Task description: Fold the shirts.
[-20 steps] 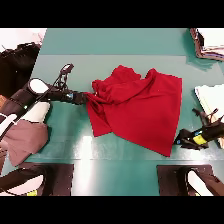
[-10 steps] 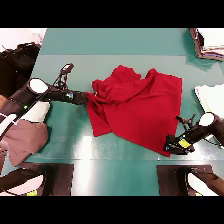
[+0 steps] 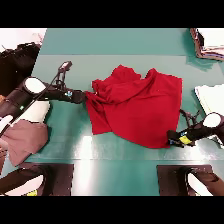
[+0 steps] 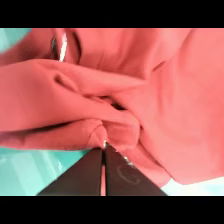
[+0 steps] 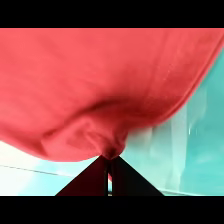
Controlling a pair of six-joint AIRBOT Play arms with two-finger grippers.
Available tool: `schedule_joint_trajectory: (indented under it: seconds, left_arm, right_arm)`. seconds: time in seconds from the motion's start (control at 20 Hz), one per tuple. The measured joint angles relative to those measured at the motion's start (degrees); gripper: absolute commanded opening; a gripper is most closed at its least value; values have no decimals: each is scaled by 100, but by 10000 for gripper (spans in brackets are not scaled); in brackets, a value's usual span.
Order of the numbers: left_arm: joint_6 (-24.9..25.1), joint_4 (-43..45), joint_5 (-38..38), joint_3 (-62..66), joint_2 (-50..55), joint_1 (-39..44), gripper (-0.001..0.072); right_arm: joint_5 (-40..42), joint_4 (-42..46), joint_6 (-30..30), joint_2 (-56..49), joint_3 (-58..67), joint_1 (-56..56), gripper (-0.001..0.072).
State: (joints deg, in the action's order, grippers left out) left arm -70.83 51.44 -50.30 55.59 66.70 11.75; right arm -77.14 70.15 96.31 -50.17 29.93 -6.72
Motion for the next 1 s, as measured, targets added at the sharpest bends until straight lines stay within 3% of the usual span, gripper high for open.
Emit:
schedule_joint_trajectory:
  seconds: [0.2, 0.45, 0.8, 1.0]
  left_arm:
    - [-321, 518, -369, 750, -817, -9, 19]
    - [-831, 1397, -680, 2741, -1812, -9, 20]
    - [-1215, 1853, -503, 5864, -2179, -9, 19]
    - [-1351, 1915, -286, 6603, -2214, -7, 19]
  right_arm:
    - [146, 0, -39, 623, 1180, 302, 16]
    - [527, -2, -516, 721, 3943, 887, 17]
    - [483, -4, -1054, 48, 7873, 1694, 16]
    - [455, -4, -1167, 70, 8741, 2085, 15]
